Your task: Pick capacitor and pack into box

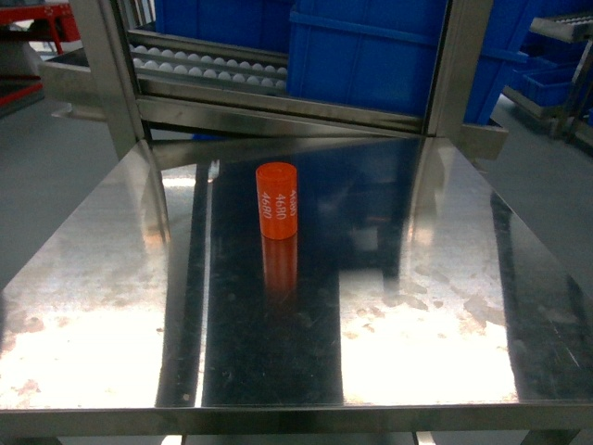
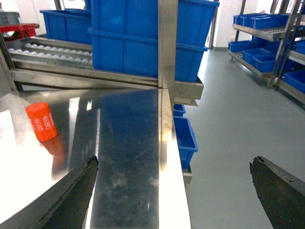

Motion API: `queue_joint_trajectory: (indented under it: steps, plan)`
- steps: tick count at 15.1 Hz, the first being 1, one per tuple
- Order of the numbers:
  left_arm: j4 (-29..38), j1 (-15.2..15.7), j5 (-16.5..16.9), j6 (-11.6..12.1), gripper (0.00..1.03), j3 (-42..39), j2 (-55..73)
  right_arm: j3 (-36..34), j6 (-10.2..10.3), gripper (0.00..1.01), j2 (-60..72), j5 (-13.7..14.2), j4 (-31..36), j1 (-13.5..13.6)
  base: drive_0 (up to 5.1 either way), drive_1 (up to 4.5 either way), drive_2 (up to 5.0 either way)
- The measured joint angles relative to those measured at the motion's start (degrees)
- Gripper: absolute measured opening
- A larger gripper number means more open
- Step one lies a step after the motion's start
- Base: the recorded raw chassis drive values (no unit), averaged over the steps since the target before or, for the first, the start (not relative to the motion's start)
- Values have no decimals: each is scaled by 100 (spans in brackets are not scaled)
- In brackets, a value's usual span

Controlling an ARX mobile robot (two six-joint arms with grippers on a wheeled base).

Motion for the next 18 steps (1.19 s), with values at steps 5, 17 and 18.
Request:
queue_joint_trajectory:
  steps: [5, 17, 18]
  plan:
    - [-20, 2, -2, 0, 98, 2, -2, 0, 0, 98, -2, 2, -28, 0, 0, 0, 0]
    - [-20, 0, 0, 0, 98, 2, -2, 0, 0, 98, -2, 2, -31, 0, 0, 0, 0]
    - [-20, 2, -2, -2, 98, 2, 0, 0, 0, 98, -2, 4, -28, 0, 0, 0, 0]
